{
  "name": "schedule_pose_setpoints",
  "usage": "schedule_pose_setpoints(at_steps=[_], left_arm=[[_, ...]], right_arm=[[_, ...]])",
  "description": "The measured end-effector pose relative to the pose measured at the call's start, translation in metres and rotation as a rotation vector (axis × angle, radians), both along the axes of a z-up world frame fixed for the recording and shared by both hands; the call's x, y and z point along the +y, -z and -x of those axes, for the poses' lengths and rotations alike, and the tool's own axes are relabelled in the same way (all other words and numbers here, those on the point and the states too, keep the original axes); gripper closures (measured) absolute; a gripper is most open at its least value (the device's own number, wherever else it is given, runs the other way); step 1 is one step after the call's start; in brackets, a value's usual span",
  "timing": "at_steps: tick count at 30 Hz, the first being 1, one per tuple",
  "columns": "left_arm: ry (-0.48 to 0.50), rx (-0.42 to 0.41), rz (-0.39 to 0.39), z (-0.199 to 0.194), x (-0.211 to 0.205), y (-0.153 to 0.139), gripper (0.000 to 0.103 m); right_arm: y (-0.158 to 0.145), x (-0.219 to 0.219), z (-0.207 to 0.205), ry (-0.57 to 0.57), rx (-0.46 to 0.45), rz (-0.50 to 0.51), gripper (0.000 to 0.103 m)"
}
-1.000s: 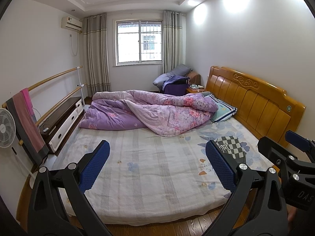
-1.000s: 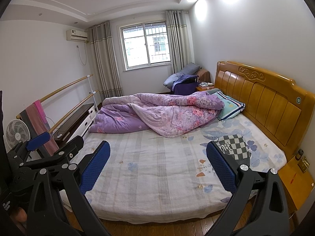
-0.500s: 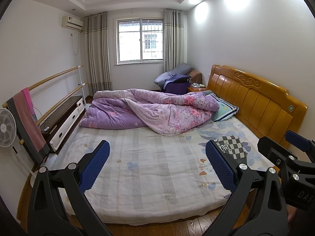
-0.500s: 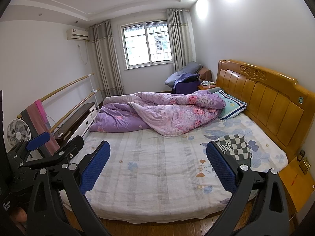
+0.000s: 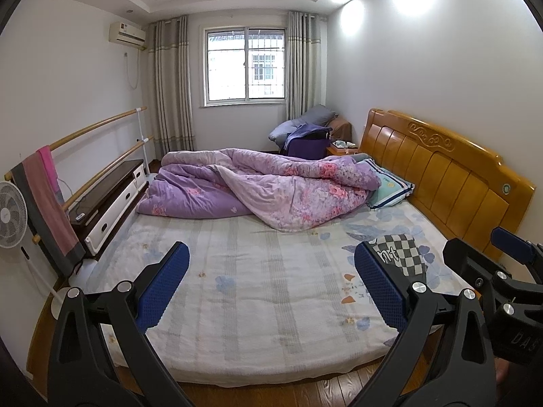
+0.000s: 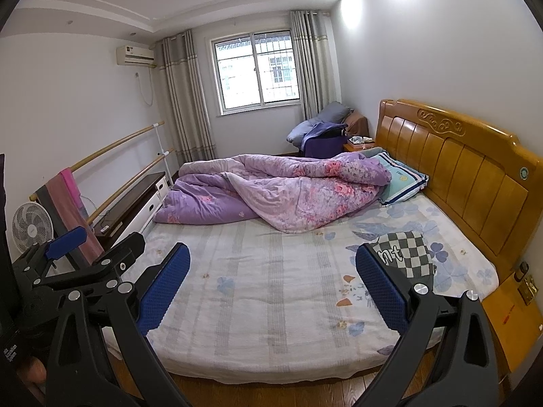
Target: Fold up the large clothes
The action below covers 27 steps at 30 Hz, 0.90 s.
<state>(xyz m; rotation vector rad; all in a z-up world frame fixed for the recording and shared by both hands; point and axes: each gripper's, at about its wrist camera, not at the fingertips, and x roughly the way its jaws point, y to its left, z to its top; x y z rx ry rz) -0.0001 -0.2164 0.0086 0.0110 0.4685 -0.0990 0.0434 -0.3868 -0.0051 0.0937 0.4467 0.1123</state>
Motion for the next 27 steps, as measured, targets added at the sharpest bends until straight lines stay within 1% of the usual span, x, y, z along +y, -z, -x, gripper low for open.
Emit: schedule_pose_setpoints(at_steps=[5, 11, 15, 19, 22, 25, 26, 27], left_arm=[[-0.001, 0.017, 0.001, -0.012, 0.001, 0.005, 0.005], [0.001, 0.041, 0.007, -0.033, 0.008, 0.016, 0.005], [-0.001, 0.072, 0.015, -0.055, 0.019, 0.027, 0.005], [-0.020, 0.126, 0.038, -0.085, 0.042, 0.045, 0.005], [-0.040, 0.182, 0.050, -0.117, 0.076, 0.066, 0.005], [-0.064, 0.227, 0.053, -0.150, 0.113, 0.087, 0.005], [-0.072, 0.252, 0.055, -0.166, 0.134, 0.100, 0.005], [-0.077, 0.273, 0.060, -0.178, 0.149, 0.109, 0.005]], right_arm=[[0.004, 0.006, -0.004, 0.003, 0.011, -0.007, 0.009], [0.012, 0.015, -0.024, 0.002, 0.041, -0.008, 0.009], [0.020, 0.033, -0.042, 0.002, 0.073, -0.002, 0.009], [0.036, 0.065, -0.074, -0.014, 0.130, 0.019, 0.009], [0.050, 0.095, -0.103, -0.026, 0.172, 0.030, 0.008], [0.071, 0.141, -0.142, -0.040, 0.221, 0.046, 0.008], [0.077, 0.154, -0.153, -0.045, 0.235, 0.050, 0.008], [0.089, 0.177, -0.172, -0.058, 0.261, 0.058, 0.008]])
